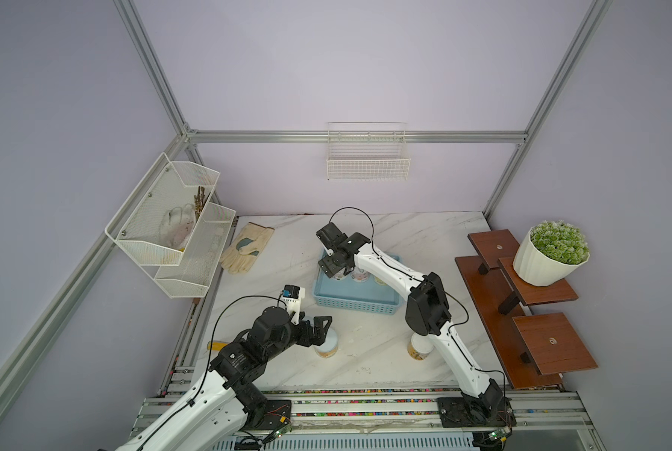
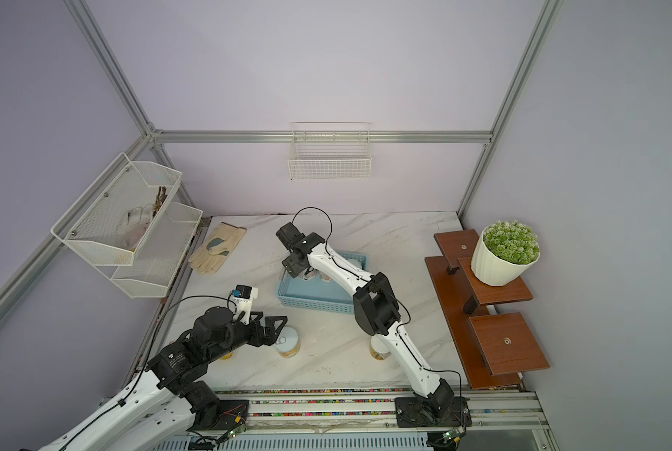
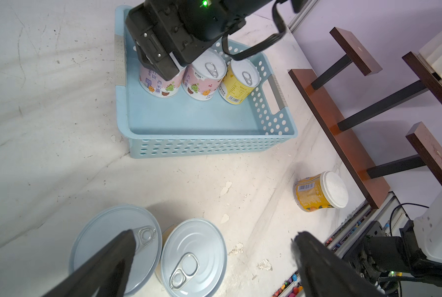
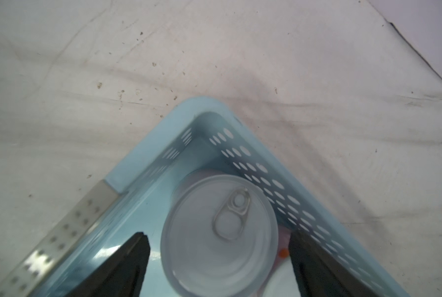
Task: Put the canned food in the basket
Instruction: Place the canned food in the basket.
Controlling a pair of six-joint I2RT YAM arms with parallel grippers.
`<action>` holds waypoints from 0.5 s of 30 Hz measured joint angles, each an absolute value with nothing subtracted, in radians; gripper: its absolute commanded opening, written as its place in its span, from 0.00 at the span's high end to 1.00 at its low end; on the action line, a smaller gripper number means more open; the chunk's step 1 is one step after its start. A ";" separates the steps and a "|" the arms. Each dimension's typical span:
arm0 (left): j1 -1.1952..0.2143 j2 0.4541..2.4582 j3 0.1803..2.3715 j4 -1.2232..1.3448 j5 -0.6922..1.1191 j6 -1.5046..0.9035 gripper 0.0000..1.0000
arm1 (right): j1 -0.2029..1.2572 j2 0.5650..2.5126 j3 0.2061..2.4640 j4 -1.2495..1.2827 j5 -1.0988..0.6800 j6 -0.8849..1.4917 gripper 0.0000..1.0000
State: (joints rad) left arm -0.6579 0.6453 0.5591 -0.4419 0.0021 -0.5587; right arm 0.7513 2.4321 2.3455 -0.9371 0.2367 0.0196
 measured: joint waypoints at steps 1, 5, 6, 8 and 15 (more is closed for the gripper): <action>-0.658 0.660 0.574 -0.442 0.001 -0.556 0.00 | 0.751 2.379 2.300 -0.931 0.221 0.027 0.09; -0.658 0.719 0.623 -0.442 -0.004 -0.538 0.00 | 0.751 2.122 2.048 -0.854 0.168 0.070 0.09; -0.658 0.733 0.633 -0.442 -0.004 -0.531 0.00 | 0.751 2.059 1.980 -0.829 0.160 0.081 0.09; -0.658 0.767 0.654 -0.442 -0.005 -0.515 0.00 | 0.751 1.915 1.816 -0.764 0.139 0.108 0.09; -0.658 0.882 0.719 -0.442 0.002 -0.472 0.00 | 0.748 1.562 1.368 -0.619 0.117 0.192 0.05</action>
State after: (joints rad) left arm -0.6579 0.8822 0.7193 -0.4423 0.0017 -0.4717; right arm 0.7479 1.5620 1.3682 -0.6189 0.1169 0.1921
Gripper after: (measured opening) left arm 0.998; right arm 0.932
